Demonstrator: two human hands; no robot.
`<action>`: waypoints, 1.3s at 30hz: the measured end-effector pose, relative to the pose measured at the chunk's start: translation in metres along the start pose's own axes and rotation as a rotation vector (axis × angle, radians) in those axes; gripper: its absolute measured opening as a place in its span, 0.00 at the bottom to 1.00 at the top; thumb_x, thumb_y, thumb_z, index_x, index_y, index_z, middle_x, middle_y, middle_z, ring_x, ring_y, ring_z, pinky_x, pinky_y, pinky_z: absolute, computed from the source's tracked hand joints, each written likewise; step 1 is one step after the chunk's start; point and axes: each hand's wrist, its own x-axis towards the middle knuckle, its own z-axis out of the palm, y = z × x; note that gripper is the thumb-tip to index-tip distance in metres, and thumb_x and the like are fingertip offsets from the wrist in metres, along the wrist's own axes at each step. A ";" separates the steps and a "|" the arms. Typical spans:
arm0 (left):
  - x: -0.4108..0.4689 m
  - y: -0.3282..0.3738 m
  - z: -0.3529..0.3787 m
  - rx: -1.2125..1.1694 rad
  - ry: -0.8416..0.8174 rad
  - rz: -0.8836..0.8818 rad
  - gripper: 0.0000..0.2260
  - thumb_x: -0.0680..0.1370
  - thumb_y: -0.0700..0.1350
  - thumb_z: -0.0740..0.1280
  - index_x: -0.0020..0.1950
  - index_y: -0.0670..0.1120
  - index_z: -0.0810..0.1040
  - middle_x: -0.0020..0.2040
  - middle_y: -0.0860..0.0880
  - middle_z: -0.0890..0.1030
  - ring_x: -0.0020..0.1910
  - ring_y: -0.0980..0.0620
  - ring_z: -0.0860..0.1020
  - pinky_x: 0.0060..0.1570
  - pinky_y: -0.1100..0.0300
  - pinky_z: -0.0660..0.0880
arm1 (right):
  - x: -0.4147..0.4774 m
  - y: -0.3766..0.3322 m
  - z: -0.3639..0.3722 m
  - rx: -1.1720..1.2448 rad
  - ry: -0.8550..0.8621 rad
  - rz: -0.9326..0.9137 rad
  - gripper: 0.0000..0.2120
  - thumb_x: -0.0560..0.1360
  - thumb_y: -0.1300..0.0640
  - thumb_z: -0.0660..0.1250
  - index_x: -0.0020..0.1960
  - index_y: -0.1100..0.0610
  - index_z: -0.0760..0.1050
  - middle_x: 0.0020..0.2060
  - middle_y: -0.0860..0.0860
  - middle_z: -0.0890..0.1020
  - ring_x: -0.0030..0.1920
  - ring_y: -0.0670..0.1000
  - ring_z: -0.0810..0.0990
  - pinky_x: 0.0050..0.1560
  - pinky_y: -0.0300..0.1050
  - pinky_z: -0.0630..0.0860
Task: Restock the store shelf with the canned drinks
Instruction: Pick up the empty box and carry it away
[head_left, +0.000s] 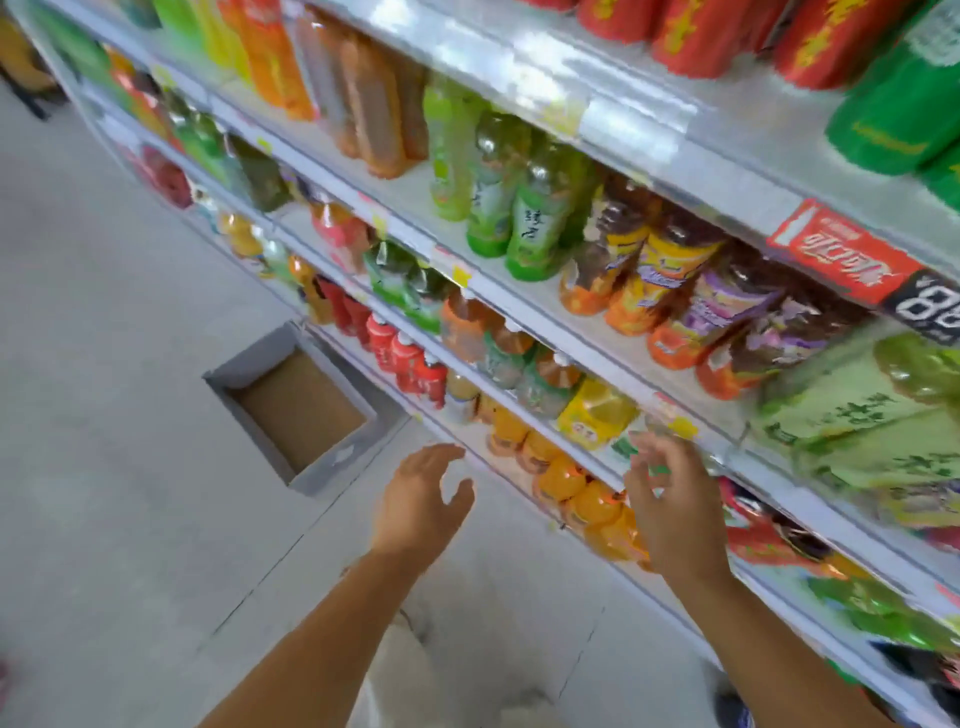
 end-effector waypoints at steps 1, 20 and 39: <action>0.002 -0.028 -0.011 -0.003 0.004 -0.085 0.16 0.77 0.50 0.69 0.64 0.55 0.76 0.64 0.55 0.77 0.57 0.52 0.77 0.55 0.55 0.76 | 0.005 -0.005 0.024 -0.025 -0.042 0.000 0.10 0.75 0.61 0.65 0.56 0.54 0.77 0.48 0.47 0.79 0.46 0.53 0.80 0.45 0.50 0.77; 0.127 -0.360 -0.128 -0.189 0.169 -0.973 0.22 0.79 0.50 0.66 0.72 0.50 0.68 0.68 0.48 0.73 0.62 0.50 0.76 0.58 0.52 0.76 | 0.150 -0.132 0.488 -0.249 -0.763 -0.037 0.15 0.71 0.64 0.68 0.58 0.58 0.76 0.50 0.53 0.81 0.51 0.55 0.79 0.45 0.40 0.66; 0.321 -0.716 0.053 -0.344 0.200 -1.196 0.34 0.78 0.59 0.65 0.79 0.49 0.56 0.75 0.48 0.66 0.71 0.47 0.70 0.68 0.46 0.70 | 0.268 0.032 0.921 -0.462 -0.874 -0.128 0.21 0.76 0.51 0.67 0.66 0.57 0.71 0.62 0.55 0.74 0.61 0.54 0.73 0.57 0.43 0.68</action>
